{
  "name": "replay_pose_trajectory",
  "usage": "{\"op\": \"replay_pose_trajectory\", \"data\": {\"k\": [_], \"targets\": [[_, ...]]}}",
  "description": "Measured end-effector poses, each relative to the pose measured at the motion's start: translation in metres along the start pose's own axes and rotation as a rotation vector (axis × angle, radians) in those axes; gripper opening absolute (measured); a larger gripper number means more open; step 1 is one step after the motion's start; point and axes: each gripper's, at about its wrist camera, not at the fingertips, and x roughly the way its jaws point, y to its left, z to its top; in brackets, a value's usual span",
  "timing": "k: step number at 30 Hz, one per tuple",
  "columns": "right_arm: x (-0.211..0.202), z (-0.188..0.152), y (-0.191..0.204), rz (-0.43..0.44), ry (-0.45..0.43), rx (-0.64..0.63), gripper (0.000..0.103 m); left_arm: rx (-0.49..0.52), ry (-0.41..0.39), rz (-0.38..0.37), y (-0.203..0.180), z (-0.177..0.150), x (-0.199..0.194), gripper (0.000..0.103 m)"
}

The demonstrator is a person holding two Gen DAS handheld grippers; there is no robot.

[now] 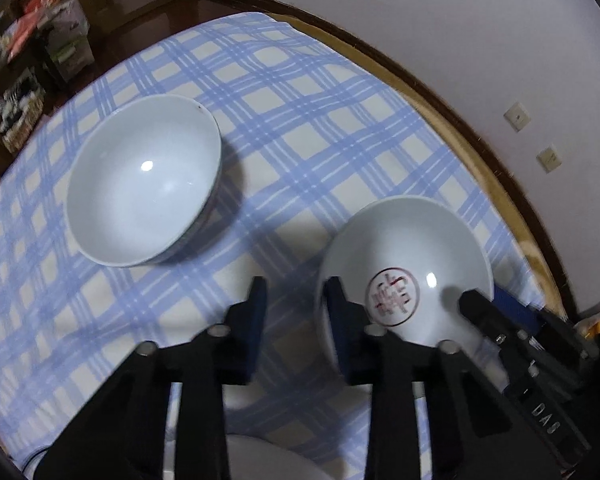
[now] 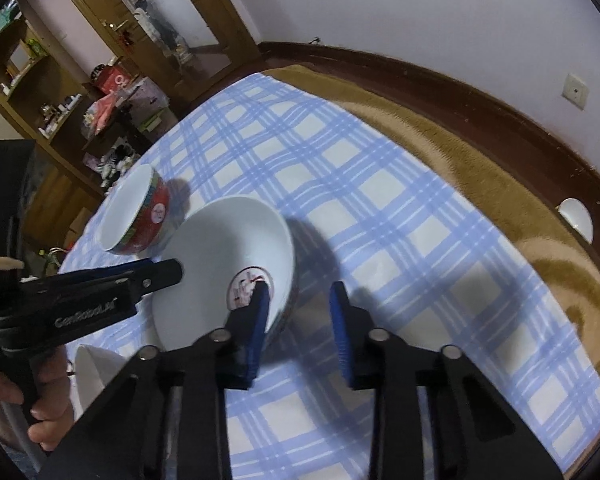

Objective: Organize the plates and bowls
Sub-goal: 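Move both grippers to the red-symbol white bowl and close on its rim, then lift the red-symbol bowl with both grippers and carry it over the stack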

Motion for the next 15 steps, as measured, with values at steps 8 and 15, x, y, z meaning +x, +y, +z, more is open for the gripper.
{"op": "replay_pose_trajectory", "data": {"k": [8,15], "targets": [[-0.001,-0.003,0.012,-0.014,-0.026,-0.028,0.015,0.005,-0.022,0.015,-0.011,-0.006,-0.006,0.007],[-0.007,-0.007,0.015,-0.029,-0.045,-0.051,0.011,-0.002,-0.023,0.028,-0.011,-0.016,-0.012,0.007]]}}
